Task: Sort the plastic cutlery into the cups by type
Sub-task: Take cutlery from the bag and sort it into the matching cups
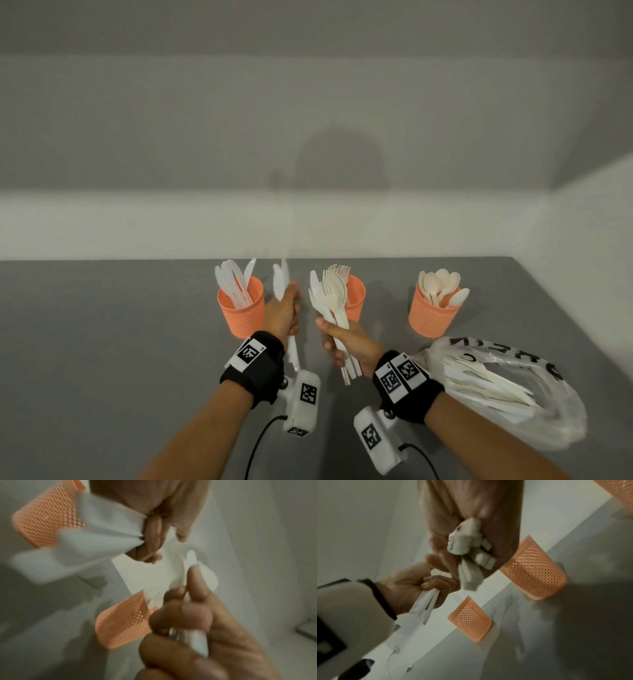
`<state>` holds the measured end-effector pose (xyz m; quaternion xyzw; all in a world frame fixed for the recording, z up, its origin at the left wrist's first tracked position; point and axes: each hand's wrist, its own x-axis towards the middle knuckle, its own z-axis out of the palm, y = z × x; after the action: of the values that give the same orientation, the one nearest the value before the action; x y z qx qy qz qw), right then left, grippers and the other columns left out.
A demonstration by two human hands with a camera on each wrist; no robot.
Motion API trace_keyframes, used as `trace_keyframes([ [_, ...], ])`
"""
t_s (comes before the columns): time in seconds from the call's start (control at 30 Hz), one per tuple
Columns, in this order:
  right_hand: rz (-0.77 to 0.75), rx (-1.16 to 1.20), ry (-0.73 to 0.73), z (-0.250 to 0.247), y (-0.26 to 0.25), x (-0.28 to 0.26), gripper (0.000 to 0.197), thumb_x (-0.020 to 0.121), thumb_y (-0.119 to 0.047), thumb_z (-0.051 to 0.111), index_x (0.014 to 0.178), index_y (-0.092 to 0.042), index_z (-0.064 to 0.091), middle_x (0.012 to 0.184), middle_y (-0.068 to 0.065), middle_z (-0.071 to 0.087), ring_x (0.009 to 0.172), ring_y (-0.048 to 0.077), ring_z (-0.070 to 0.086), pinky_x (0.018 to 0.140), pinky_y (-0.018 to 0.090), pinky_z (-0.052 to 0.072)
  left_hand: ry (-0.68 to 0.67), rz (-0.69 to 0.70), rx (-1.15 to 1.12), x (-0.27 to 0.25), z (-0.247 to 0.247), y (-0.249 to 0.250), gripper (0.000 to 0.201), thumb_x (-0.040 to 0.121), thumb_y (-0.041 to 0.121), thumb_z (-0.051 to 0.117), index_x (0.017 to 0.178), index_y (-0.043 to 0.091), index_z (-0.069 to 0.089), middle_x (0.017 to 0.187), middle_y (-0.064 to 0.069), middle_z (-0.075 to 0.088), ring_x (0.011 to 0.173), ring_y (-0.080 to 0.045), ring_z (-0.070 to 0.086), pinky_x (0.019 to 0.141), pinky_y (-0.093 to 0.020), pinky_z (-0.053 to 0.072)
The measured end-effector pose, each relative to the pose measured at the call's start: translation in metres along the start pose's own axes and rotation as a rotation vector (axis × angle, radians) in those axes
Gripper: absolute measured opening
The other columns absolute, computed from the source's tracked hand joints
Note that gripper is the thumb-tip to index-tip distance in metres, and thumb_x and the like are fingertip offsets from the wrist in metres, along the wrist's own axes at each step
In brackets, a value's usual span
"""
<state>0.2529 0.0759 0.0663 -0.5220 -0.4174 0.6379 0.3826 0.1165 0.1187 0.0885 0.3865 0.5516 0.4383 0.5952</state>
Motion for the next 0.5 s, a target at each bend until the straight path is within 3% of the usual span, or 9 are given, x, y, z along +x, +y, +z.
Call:
trace_keyframes([
  [0.07, -0.018, 0.022, 0.036, 0.0, 0.002, 0.002, 0.015, 0.089, -0.031, 0.06, 0.081, -0.02, 0.053, 0.047, -0.004, 0.044, 0.032, 0.005, 0.034, 0.034, 0.016, 0.032, 0.054, -0.011, -0.046, 0.001, -0.003, 0.002, 0.017, 0.092, 0.024, 0.051, 0.079, 0.012, 0.05, 0.043, 0.008, 0.032, 0.029, -0.003, 0.024, 0.03, -0.016, 0.022],
  [0.13, -0.024, -0.003, 0.055, 0.001, 0.004, 0.003, 0.016, 0.089, -0.031, 0.06, 0.082, -0.018, 0.054, 0.046, -0.005, 0.042, 0.032, 0.005, 0.034, 0.035, 0.016, 0.032, 0.056, 0.008, -0.049, 0.0, -0.004, 0.005, 0.018, 0.09, 0.016, 0.052, 0.073, 0.014, 0.047, 0.048, 0.005, 0.029, 0.029, -0.003, 0.024, 0.031, -0.016, 0.023],
  [0.27, 0.002, -0.026, 0.077, 0.006, 0.002, 0.004, 0.026, 0.09, -0.042, 0.054, 0.08, -0.018, 0.053, 0.045, -0.005, 0.042, 0.033, 0.006, 0.037, 0.038, 0.016, 0.033, 0.019, 0.123, 0.031, -0.007, 0.004, 0.007, 0.015, 0.093, 0.023, 0.052, 0.082, 0.013, 0.054, 0.045, 0.007, 0.03, 0.031, -0.003, 0.026, 0.033, -0.016, 0.024],
  [0.33, 0.016, -0.008, 0.068, 0.008, -0.001, 0.004, 0.03, 0.091, -0.044, 0.05, 0.083, -0.016, 0.054, 0.045, -0.005, 0.043, 0.034, 0.006, 0.038, 0.038, 0.016, 0.033, 0.017, 0.196, 0.094, -0.01, 0.007, 0.007, 0.008, 0.09, 0.02, 0.057, 0.091, 0.012, 0.056, 0.054, 0.005, 0.04, 0.032, -0.002, 0.032, 0.033, -0.016, 0.026],
  [0.43, 0.026, -0.013, 0.043, 0.009, -0.003, 0.004, 0.032, 0.094, -0.044, 0.046, 0.087, -0.013, 0.054, 0.045, -0.005, 0.044, 0.033, 0.006, 0.038, 0.037, 0.016, 0.033, 0.071, 0.248, 0.121, -0.009, 0.009, 0.007, 0.021, 0.088, 0.017, 0.061, 0.107, 0.015, 0.053, 0.071, 0.004, 0.05, 0.049, -0.004, 0.046, 0.034, -0.013, 0.032],
  [0.5, 0.026, -0.024, 0.028, 0.009, -0.002, 0.005, 0.033, 0.094, -0.043, 0.044, 0.088, -0.013, 0.055, 0.045, -0.005, 0.045, 0.032, 0.006, 0.038, 0.036, 0.015, 0.033, 0.095, 0.252, 0.109, -0.008, 0.009, 0.007, 0.023, 0.088, 0.017, 0.061, 0.109, 0.014, 0.052, 0.073, 0.003, 0.051, 0.053, -0.007, 0.047, 0.035, -0.013, 0.034],
])
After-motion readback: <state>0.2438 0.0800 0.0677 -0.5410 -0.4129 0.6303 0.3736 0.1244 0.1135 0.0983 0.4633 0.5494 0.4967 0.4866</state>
